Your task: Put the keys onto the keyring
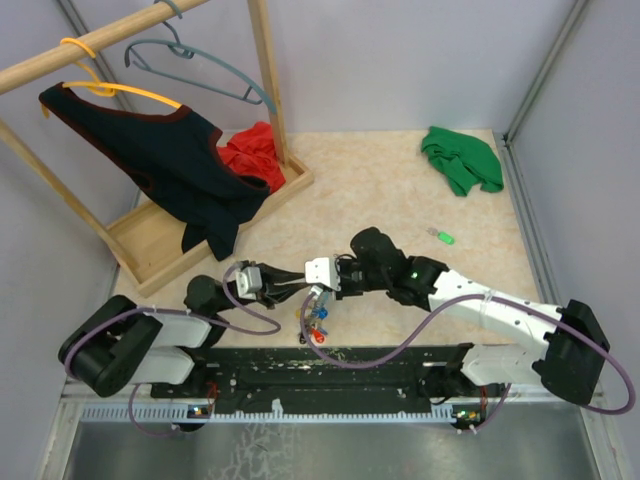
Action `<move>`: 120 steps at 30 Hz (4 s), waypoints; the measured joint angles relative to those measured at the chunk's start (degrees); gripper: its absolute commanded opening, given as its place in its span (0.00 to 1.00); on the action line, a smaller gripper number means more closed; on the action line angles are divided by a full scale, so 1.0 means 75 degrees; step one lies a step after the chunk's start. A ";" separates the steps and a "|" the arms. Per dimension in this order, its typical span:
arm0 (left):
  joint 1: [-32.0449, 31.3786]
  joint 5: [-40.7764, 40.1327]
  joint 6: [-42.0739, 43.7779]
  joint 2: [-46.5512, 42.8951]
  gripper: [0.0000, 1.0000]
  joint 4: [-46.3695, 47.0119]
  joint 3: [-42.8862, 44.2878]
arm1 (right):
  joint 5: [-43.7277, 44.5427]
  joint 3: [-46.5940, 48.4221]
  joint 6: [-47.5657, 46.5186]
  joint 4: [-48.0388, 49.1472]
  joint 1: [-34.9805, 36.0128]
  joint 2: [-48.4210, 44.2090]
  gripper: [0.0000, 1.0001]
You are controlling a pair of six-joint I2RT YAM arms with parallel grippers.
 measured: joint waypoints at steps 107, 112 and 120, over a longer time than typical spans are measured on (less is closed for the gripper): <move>-0.0134 -0.0216 0.0892 -0.0991 0.41 -0.3911 0.1160 | 0.0944 0.0350 -0.0329 -0.0519 0.0408 0.0271 0.00; -0.0134 0.0332 0.1078 -0.1000 0.40 -0.4377 0.1434 | 0.0965 0.0568 -0.0463 -0.0831 0.0408 0.0393 0.00; -0.0134 0.1081 0.1052 -0.0466 0.37 -0.4558 0.1813 | 0.0962 0.0606 -0.0545 -0.0935 0.0408 0.0423 0.00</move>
